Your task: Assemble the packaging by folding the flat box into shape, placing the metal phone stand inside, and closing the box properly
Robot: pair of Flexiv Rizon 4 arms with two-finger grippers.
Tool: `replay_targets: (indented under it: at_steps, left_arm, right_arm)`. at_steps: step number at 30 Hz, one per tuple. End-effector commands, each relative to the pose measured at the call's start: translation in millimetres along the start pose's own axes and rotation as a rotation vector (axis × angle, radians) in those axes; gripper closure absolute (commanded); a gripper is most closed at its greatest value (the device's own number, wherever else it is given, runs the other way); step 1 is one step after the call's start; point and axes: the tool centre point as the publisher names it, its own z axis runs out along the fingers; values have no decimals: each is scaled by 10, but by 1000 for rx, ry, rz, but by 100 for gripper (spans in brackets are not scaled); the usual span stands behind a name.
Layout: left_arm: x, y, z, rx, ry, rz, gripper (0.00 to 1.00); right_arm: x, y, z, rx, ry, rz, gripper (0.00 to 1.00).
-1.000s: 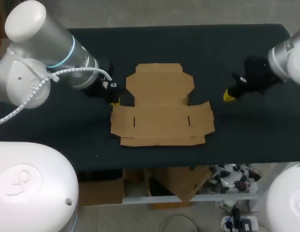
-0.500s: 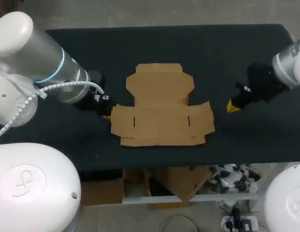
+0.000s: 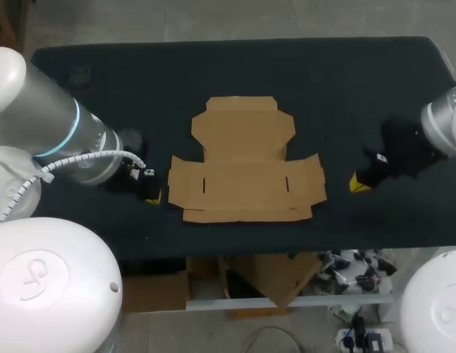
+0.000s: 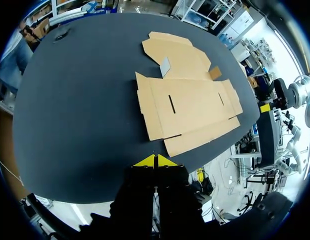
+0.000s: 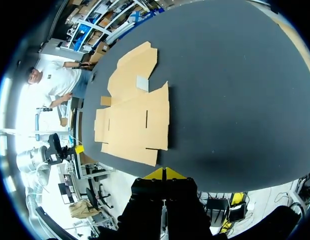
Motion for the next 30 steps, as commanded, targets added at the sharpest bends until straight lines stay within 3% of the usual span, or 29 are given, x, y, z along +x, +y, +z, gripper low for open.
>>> replay_targets:
  at_steps: [1,12,18,30]
  left_arm:
    - [-14,117,6,17,8,-5,100]
    - [-66,282,69,-25,51,-26,100]
    - [-93,284,110,-48,106,-12,100]
    - [17,365,276,-62,154,36,100]
  right_arm:
    - [-50,-96,26,-7,10,-1,100]
    - [-61,-252,117,0,18,-4,100]
    - [-123,-313,197,-1,42,1,100]
    - [-230,-556,324,-12,29,35,100]
